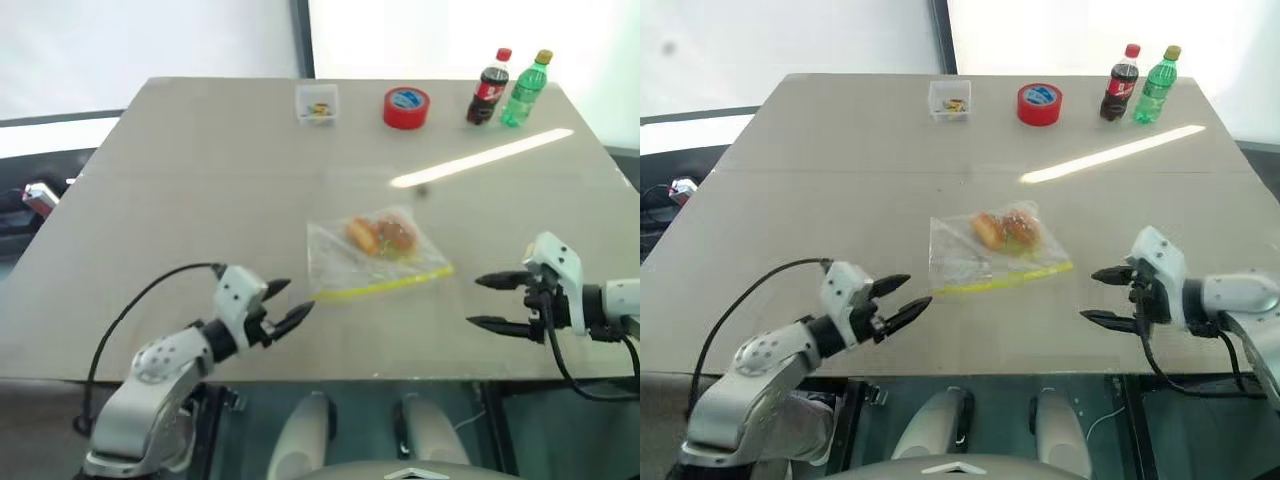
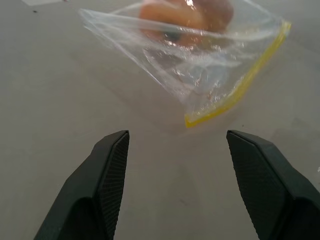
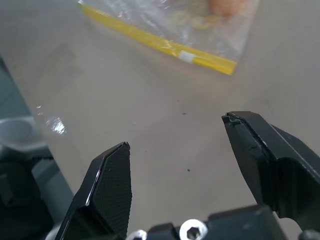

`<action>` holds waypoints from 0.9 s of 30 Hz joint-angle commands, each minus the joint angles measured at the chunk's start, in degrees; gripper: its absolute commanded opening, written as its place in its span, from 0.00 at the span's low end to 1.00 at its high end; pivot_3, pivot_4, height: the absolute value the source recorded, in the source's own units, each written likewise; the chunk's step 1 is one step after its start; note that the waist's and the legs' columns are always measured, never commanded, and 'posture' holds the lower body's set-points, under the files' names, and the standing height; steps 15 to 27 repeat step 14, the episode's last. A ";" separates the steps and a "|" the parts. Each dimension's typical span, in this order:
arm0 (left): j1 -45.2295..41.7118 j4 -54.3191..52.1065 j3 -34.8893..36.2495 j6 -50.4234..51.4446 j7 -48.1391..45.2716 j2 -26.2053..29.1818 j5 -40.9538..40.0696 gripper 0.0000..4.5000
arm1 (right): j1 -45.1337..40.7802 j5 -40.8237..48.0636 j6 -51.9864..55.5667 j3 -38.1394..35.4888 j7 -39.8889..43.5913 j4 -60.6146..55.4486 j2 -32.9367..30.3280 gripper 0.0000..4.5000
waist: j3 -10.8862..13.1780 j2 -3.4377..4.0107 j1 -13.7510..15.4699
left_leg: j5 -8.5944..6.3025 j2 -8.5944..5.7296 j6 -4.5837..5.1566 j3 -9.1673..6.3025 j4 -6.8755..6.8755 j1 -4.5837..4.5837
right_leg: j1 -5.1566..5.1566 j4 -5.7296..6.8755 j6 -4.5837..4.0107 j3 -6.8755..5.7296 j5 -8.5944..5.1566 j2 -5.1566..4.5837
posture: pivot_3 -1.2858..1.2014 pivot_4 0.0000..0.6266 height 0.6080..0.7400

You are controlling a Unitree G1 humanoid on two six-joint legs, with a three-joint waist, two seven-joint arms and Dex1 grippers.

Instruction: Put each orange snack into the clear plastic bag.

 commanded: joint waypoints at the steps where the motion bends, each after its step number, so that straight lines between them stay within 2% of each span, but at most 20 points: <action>1: 1.84 -2.26 6.12 1.82 -0.09 0.55 -5.48 0.73 | 2.88 3.03 -4.89 -7.84 0.39 4.45 2.28 0.76 | 0.00 0.02 -0.01 | 0.01 0.01 0.01 0.00 0.00 0.04 | 0.04 0.00 0.02 0.00 -0.01 0.00 | 0.52 0.24 1.00; 6: 4.87 -2.02 11.03 2.60 -2.50 3.28 -9.09 0.73 | 7.94 4.08 -9.91 -11.82 4.49 7.40 1.66 0.76 | -0.01 0.04 -0.22 | 0.02 0.12 0.03 0.09 -0.06 0.48 | 0.33 0.02 0.02 0.22 -0.03 0.05 | 0.52 0.24 1.00; 10: 5.29 -2.97 12.93 3.88 -2.20 4.42 -11.99 0.73 | 8.19 5.67 -11.79 -14.09 6.18 10.38 1.05 0.76 | -0.01 0.05 -0.35 | 0.02 0.19 0.03 0.26 -0.10 0.54 | 0.33 -0.01 0.01 0.40 -0.02 0.10 | 0.52 0.24 1.00; 14: 6.14 -2.76 12.59 3.32 -1.19 5.84 -9.78 0.73 | 8.15 6.57 -12.06 -14.83 7.39 12.04 0.05 0.76 | -0.01 0.05 -0.23 | 0.02 0.19 0.03 0.29 -0.17 0.50 | 0.33 -0.18 -0.15 0.41 0.08 0.09 | 0.52 0.24 1.00; 27: 6.14 -2.76 12.59 3.32 -1.19 5.84 -9.78 0.73 | 8.15 6.57 -12.06 -14.83 7.39 12.04 0.05 0.76 | -0.01 0.05 -0.23 | 0.02 0.19 0.03 0.29 -0.17 0.50 | 0.33 -0.18 -0.15 0.41 0.08 0.09 | 0.52 0.24 1.00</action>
